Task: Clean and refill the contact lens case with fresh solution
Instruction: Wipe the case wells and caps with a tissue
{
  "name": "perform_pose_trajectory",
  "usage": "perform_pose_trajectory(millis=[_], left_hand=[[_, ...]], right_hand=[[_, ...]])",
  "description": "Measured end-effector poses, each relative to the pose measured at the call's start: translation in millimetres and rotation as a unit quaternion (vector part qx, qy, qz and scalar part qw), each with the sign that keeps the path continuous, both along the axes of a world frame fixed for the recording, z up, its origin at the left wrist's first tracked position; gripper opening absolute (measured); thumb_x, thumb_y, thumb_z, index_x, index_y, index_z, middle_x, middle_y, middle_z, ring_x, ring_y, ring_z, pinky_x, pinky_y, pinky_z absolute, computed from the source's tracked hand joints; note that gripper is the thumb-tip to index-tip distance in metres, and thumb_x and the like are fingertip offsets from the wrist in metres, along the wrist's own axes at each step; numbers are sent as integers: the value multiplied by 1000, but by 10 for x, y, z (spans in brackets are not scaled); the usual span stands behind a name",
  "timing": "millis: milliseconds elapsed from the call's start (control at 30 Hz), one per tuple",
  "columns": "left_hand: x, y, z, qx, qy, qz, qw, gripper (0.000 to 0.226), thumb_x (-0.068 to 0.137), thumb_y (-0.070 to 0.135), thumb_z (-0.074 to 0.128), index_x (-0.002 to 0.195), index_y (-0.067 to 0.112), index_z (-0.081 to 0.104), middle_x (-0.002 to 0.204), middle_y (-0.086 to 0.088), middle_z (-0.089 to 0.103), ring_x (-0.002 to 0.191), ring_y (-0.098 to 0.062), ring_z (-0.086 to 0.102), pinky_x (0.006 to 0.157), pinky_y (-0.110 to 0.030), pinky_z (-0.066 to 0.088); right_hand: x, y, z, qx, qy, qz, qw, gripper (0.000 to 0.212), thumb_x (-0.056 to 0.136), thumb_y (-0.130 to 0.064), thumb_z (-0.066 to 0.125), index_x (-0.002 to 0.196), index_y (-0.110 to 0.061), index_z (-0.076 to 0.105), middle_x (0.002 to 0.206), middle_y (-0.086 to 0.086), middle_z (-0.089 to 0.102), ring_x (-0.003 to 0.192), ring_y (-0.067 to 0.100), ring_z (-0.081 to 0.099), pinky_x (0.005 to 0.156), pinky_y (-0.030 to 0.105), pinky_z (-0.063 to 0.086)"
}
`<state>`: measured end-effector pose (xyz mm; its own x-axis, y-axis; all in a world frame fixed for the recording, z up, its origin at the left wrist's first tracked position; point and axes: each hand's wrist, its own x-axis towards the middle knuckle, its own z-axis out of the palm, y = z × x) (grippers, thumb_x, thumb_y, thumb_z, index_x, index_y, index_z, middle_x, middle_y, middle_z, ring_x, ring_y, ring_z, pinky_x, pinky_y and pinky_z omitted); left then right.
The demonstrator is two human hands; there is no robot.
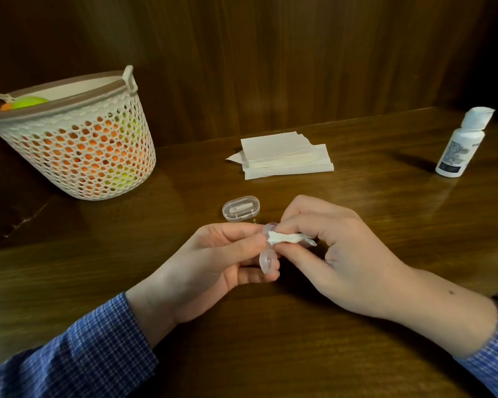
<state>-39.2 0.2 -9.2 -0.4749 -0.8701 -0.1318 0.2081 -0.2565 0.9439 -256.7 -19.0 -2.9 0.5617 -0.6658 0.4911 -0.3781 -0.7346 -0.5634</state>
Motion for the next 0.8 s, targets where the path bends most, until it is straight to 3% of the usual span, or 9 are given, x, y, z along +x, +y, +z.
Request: perform_pose_trajectory(millis=[133,233,333,433,600,800], left_hand=[[-19,30,-14,-67,-31,67,995,30,90,18,71,117,7,77,102,-27,72,92,-26,72,84,-34,61],[-34,73,-14,-166,-113,129,971,28,85,23,77,112,16,80,98,-14,80,97,-27,77,88,-38,63],[-37,114,-11,-306,-202,158,917,31,83,19,76,114,19,78,113,1,80,106,-17,76,88,-28,62],[-58,134,-28,-387,-232,195,871,33,83,19,77,115,15,76,111,1,79,105,-17,76,85,-28,64],[-64,116,26,-550,-335,219,733,31,84,12,81,114,13,74,106,5,78,96,-6,75,81,-22,62],[-22,71,30,-629,-347,194,668,31,84,9,84,114,8,75,108,-3,77,99,-8,74,83,-26,61]], right_hand=[[12,26,63,163,-23,2,986,21,97,-36,61,89,-33,80,93,-11,68,95,11,65,82,30,53],[-21,12,119,307,-62,40,949,26,101,-32,61,86,-29,82,87,-11,71,85,2,63,79,27,48],[-10,-3,110,425,-117,62,895,27,100,-30,62,93,-16,84,85,-5,72,76,2,57,69,26,45],[19,-22,99,549,-190,80,810,23,94,-25,66,100,-10,83,84,1,73,70,5,59,62,22,44],[17,-38,103,672,-272,97,681,38,85,-17,74,118,1,72,83,6,64,64,10,56,58,21,45],[-22,-47,121,732,-295,125,601,23,82,-11,78,104,-5,74,86,8,65,62,11,56,55,21,50]])
